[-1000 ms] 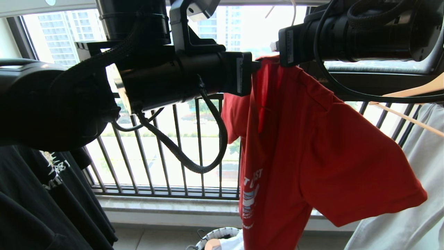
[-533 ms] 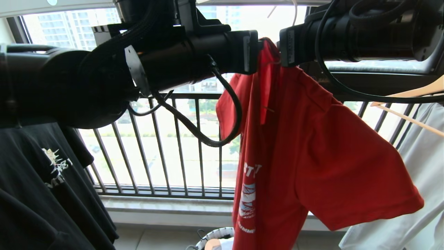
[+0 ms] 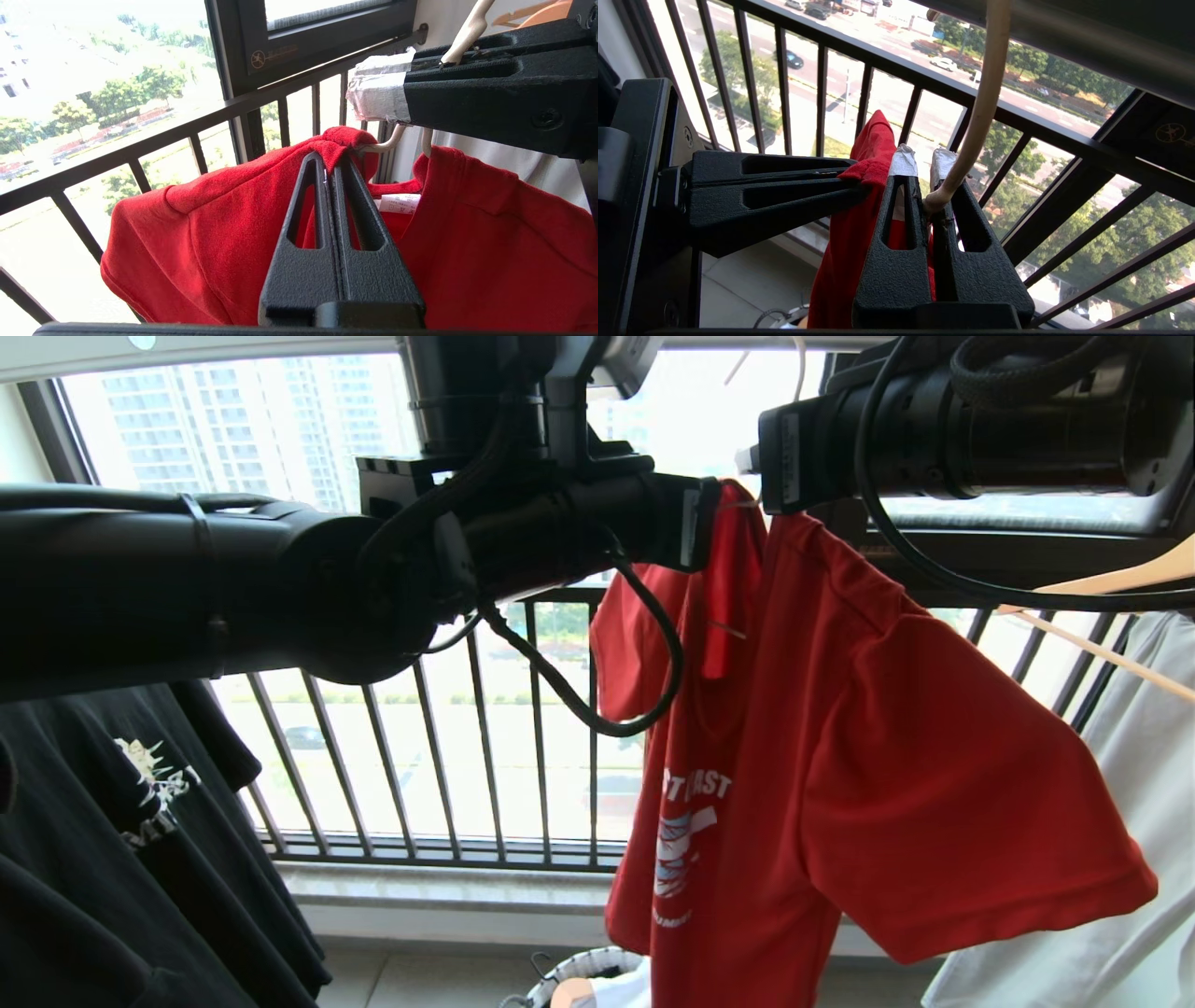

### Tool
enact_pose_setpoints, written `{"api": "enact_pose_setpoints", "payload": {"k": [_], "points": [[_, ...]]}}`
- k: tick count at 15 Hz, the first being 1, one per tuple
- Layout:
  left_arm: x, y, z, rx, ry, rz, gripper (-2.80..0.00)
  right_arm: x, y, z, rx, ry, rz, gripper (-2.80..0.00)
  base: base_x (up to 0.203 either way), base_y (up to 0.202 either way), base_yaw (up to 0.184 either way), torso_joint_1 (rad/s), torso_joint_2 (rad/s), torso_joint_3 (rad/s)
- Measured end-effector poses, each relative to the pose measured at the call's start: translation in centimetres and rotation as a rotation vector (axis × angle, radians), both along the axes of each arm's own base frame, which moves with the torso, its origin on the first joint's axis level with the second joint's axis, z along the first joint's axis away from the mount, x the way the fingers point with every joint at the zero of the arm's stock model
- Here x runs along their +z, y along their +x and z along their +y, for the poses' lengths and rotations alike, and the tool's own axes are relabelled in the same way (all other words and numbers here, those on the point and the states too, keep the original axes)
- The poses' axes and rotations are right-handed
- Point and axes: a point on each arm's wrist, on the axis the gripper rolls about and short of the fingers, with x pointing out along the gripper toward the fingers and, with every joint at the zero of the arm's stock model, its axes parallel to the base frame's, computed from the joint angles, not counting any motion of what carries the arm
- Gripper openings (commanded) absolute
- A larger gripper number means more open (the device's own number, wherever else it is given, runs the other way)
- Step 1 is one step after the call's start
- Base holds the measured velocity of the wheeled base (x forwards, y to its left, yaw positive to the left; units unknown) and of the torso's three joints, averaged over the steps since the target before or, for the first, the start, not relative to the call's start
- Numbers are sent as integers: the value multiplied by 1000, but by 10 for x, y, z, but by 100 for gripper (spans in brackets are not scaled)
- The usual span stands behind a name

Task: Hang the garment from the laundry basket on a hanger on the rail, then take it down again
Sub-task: Take the clothes off the clothes rack

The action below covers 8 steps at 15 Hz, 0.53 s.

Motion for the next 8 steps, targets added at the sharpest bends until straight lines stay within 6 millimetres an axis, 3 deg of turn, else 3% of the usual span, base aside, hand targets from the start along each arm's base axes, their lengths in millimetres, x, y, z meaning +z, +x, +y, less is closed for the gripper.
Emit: {"api": "enact_pose_setpoints", "payload": {"k": [4, 5, 6, 8], "points": [[2, 3, -3, 0, 5, 4, -280, 0, 0, 0, 0, 1, -1, -280, 0, 0, 0, 0, 0, 0], [2, 3, -3, 0, 6, 5, -15, 1, -1, -1, 0, 2, -3, -280, 0, 0, 0, 0, 0, 0], [2, 2, -3, 0, 5, 5, 0, 2, -2, -1, 0, 3, -4, -280, 0, 0, 0, 0, 0, 0], [0, -1, -1, -4, 11, 15, 0, 3, -3, -2, 1, 5, -6, -280, 0, 0, 0, 0, 0, 0]]}}
